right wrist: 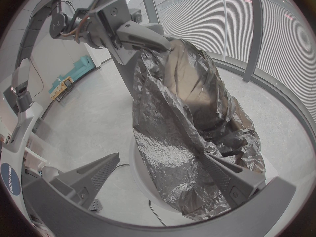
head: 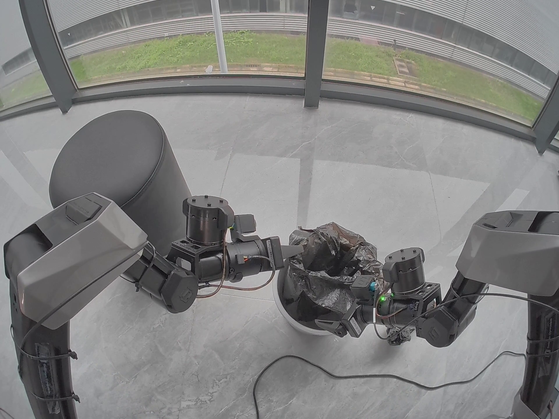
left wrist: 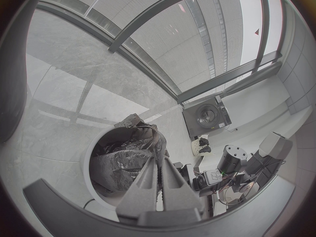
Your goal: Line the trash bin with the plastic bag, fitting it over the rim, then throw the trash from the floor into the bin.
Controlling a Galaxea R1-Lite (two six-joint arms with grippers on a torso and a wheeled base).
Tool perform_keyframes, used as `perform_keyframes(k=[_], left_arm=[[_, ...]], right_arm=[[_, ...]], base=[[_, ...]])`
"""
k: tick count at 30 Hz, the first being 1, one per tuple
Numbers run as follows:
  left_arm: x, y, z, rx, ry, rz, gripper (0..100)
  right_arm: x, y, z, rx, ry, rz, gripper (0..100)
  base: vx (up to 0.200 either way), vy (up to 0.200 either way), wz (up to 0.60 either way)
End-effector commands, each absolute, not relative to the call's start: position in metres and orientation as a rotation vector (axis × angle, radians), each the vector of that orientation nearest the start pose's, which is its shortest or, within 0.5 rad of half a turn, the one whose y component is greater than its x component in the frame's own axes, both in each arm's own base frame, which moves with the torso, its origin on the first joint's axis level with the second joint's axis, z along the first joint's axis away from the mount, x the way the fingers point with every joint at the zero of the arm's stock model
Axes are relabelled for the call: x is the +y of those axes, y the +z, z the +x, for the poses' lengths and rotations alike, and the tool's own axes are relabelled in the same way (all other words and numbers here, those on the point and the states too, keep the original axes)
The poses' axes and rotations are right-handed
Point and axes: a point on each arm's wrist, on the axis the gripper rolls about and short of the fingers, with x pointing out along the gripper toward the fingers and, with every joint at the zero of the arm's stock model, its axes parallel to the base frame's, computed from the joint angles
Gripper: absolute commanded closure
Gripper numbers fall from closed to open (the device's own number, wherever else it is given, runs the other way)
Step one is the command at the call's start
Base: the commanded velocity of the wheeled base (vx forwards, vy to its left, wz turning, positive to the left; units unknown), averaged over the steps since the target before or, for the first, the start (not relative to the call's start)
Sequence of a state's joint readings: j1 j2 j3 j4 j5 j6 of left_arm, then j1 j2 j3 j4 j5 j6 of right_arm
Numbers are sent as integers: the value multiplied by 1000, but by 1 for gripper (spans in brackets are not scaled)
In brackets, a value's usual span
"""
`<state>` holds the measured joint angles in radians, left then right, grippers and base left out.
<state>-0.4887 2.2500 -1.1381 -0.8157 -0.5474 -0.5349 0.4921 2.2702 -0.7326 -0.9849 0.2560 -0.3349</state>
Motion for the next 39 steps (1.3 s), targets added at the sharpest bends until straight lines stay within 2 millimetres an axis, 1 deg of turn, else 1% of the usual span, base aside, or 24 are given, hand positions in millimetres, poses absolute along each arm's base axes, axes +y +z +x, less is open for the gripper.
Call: perform_keyframes(k=[1, 3, 4, 8, 15, 20, 23, 24, 25, 26, 28, 31, 39], left_arm=[[-212, 83, 372, 575, -923, -494, 100], [-212, 84, 372, 575, -922, -501, 100], [-212, 85, 372, 574, -923, -502, 100], [-212, 85, 372, 575, -922, -503, 100], [-212, 81, 373, 580, -918, -502, 100], [-210, 80, 372, 585, -913, -500, 100], [-206, 72, 368, 611, -895, -494, 100], [-206, 71, 369, 611, -894, -493, 100], [-204, 66, 366, 627, -884, -488, 100], [-202, 63, 366, 633, -877, -480, 100], [-197, 55, 368, 639, -860, -462, 100], [-191, 47, 374, 623, -834, -418, 100], [-183, 44, 378, 614, -809, -402, 100]], right_arm=[[175, -2, 316, 455, 805, -374, 0], [175, -3, 317, 464, 799, -356, 0], [176, -3, 316, 467, 797, -350, 100], [178, -3, 316, 470, 785, -347, 100], [178, 7, 312, 448, 793, -346, 100], [176, 6, 306, 459, 839, -335, 100], [172, 7, 293, 478, 906, -333, 100], [172, 6, 291, 480, 913, -335, 100], [173, 3, 280, 497, 967, -344, 100], [175, 0, 273, 505, 1001, -351, 100], [178, -4, 267, 522, 1042, -348, 100], [183, -12, 266, 533, 1079, -343, 100], [197, -27, 278, 507, 1093, -336, 100]], base=[[0, 0, 0], [0, 0, 0], [0, 0, 0], [0, 0, 0], [0, 0, 0], [0, 0, 0], [0, 0, 0], [0, 0, 0], [0, 0, 0], [0, 0, 0], [0, 0, 0], [0, 0, 0], [0, 0, 0]])
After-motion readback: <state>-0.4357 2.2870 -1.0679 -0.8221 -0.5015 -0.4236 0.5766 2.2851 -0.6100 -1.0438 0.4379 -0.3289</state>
